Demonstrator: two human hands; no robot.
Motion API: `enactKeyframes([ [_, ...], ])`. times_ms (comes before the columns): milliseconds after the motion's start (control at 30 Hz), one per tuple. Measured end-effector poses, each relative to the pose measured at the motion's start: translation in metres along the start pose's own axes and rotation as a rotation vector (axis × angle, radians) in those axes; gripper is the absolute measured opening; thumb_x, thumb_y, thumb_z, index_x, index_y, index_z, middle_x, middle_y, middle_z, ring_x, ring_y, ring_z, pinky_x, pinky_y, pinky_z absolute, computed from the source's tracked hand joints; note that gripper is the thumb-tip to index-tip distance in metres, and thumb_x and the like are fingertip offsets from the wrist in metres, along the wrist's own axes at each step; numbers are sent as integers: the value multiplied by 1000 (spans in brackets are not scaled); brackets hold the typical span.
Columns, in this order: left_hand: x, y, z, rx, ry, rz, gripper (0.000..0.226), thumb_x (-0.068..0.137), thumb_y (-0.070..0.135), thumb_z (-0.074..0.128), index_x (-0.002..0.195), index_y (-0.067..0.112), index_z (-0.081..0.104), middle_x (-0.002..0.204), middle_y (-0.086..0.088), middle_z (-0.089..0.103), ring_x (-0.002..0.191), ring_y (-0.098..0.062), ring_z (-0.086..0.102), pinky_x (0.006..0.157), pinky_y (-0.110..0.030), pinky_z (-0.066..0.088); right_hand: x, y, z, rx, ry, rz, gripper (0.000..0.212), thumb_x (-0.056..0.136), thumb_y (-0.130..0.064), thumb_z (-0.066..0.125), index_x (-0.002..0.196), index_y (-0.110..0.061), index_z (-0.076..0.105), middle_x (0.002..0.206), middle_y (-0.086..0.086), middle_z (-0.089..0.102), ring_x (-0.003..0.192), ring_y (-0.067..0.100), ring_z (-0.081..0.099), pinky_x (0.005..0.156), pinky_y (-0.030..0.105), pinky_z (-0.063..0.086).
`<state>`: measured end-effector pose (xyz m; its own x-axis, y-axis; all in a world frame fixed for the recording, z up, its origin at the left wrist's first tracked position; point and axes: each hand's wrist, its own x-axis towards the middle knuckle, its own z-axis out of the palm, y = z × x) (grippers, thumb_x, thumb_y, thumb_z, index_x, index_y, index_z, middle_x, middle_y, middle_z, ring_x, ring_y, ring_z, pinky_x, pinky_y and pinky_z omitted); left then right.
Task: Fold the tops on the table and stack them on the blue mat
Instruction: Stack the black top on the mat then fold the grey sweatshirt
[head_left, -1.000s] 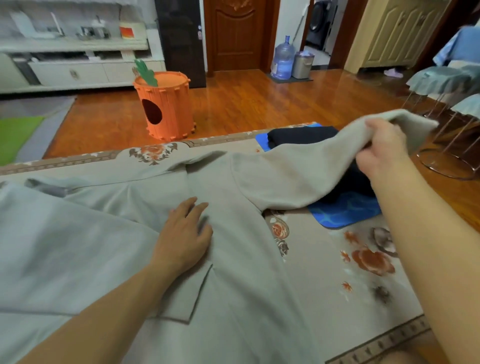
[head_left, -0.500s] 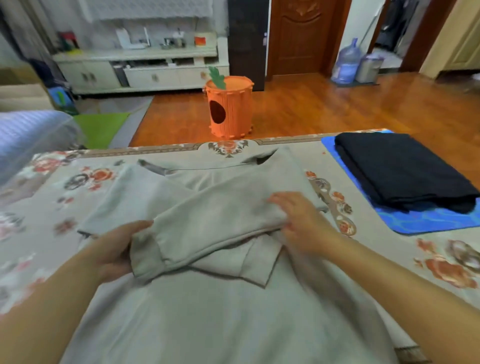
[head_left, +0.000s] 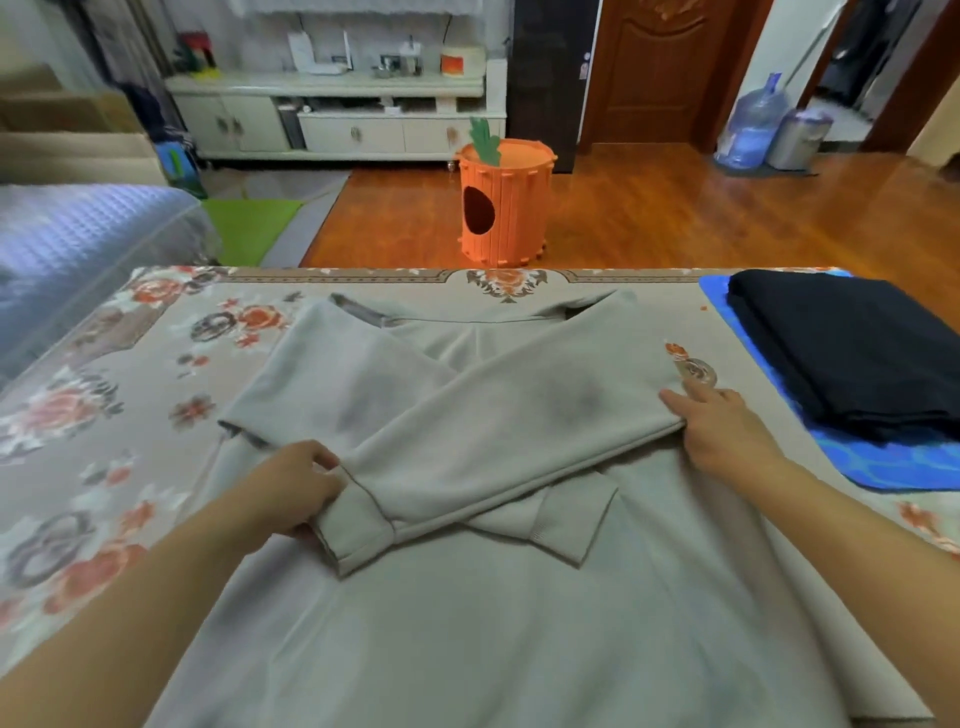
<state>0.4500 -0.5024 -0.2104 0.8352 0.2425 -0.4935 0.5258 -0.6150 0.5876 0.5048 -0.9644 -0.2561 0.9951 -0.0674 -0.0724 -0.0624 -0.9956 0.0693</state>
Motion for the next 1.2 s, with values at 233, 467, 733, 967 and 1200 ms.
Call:
enactKeyframes([
  [233, 28, 40, 51, 557, 277, 650, 69, 91, 63, 25, 150, 33, 46, 153, -8, 44, 140, -32, 36, 116, -44, 28, 46, -33, -45, 161, 98, 12, 57, 95, -14, 45, 151, -27, 43, 162, 8, 27, 145, 35, 24, 118, 45, 27],
  [467, 47, 32, 101, 791, 124, 694, 69, 92, 67, -11, 158, 46, -12, 170, 7, -10, 156, -21, -9, 126, -43, -3, 128, -73, -5, 151, -62, -39, 68, 100, -63, 13, 160, -33, 6, 169, 1, -5, 154, 28, -9, 123, 55, -2],
  [733, 42, 32, 99, 767, 146, 746, 63, 93, 72, -6, 151, 54, -21, 166, 10, -26, 153, -20, -25, 125, -49, -9, 150, -51, -3, 145, -173, 182, 69, 100, -62, 7, 161, -30, 1, 168, -5, -10, 154, 34, -10, 121, 58, -6],
  [967, 43, 34, 100, 822, 96, 747, 63, 92, 77, 3, 149, 60, -19, 167, 17, -16, 154, -23, -21, 121, -60, -8, 76, -139, -27, 225, 155, -267, 75, 93, -64, 9, 160, -30, 12, 169, 2, 1, 154, 29, -6, 122, 52, 1],
  [1200, 23, 37, 114, 806, 89, 582, 71, 92, 76, 7, 155, 49, -15, 169, 1, -15, 154, -34, -17, 120, -61, -9, 47, -150, 2, 119, -107, -311, 66, 98, -66, 11, 158, -41, 1, 168, -8, -12, 154, 20, -13, 123, 53, -2],
])
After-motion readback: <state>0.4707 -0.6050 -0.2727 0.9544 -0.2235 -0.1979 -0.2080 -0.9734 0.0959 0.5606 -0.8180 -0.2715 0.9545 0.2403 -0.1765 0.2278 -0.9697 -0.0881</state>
